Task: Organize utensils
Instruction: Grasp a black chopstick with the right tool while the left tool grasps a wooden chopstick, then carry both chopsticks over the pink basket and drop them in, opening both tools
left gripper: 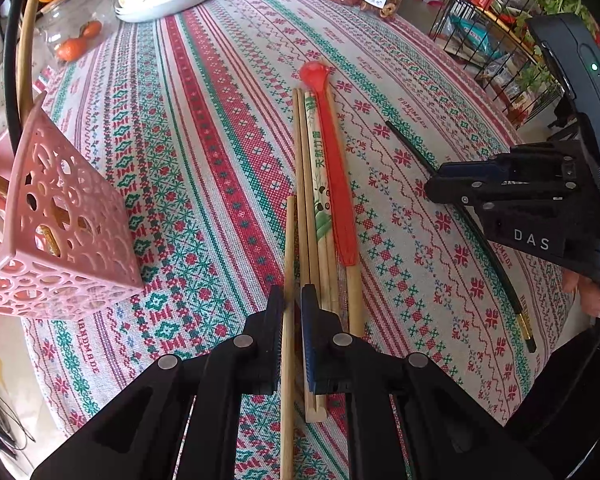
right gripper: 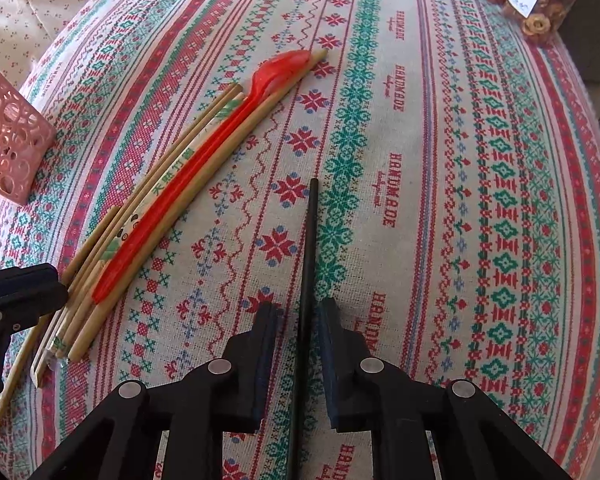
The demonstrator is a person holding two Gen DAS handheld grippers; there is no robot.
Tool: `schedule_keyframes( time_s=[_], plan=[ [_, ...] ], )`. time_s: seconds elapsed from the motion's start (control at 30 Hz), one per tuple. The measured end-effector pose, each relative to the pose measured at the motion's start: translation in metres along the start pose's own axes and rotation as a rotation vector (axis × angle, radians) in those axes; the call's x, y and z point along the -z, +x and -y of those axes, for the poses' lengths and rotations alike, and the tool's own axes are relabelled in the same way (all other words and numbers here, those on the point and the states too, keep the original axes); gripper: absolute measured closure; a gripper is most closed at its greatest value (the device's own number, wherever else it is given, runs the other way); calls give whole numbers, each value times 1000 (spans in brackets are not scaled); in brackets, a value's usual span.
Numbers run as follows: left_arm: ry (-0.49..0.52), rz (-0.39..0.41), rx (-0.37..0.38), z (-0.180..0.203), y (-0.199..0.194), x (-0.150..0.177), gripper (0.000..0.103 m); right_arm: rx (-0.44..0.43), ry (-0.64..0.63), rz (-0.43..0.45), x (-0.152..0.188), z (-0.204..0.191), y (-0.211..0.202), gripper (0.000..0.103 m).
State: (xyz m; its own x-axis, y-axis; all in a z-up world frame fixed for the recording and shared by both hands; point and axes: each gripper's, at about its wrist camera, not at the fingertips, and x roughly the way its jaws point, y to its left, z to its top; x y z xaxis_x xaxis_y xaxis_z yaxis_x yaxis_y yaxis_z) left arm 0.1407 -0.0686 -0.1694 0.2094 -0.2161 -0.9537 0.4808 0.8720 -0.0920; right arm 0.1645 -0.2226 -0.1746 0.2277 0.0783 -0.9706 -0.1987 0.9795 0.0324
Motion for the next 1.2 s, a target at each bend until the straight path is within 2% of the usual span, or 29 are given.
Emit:
schedule_keyframes(
  time_s=[0.1, 0.17, 0.37, 0.4, 0.43, 0.5, 0.7, 0.93, 1.2],
  plan=[
    [-4, -17, -28, 6, 2, 1, 93, 19, -20, 6, 1, -3, 1, 85],
    [-13, -47, -63, 3, 5, 6, 93, 28, -29, 27, 1, -8, 2, 80],
    [0, 17, -91, 3, 5, 8, 94, 10, -28, 93, 2, -13, 5, 79],
    [2, 26, -97, 4, 5, 8, 95, 4, -28, 100, 2, -13, 5, 85],
    [1, 37, -101, 5, 5, 9, 98, -3, -30, 107, 4, -12, 3, 97],
    [-2, 56, -103, 5, 3, 10, 98, -3, -26, 115, 8, -11, 0, 98],
    [-17, 210, -77, 7, -48, 24, 98, -75, -71, 278, 22, -26, -48, 98],
    [-34, 394, -74, 7, -111, 39, 98, -153, -48, 457, 32, -42, -110, 98],
    [-95, 561, -63, -5, -165, 53, 98, -193, -84, 663, 42, -63, -170, 98]
  ],
)
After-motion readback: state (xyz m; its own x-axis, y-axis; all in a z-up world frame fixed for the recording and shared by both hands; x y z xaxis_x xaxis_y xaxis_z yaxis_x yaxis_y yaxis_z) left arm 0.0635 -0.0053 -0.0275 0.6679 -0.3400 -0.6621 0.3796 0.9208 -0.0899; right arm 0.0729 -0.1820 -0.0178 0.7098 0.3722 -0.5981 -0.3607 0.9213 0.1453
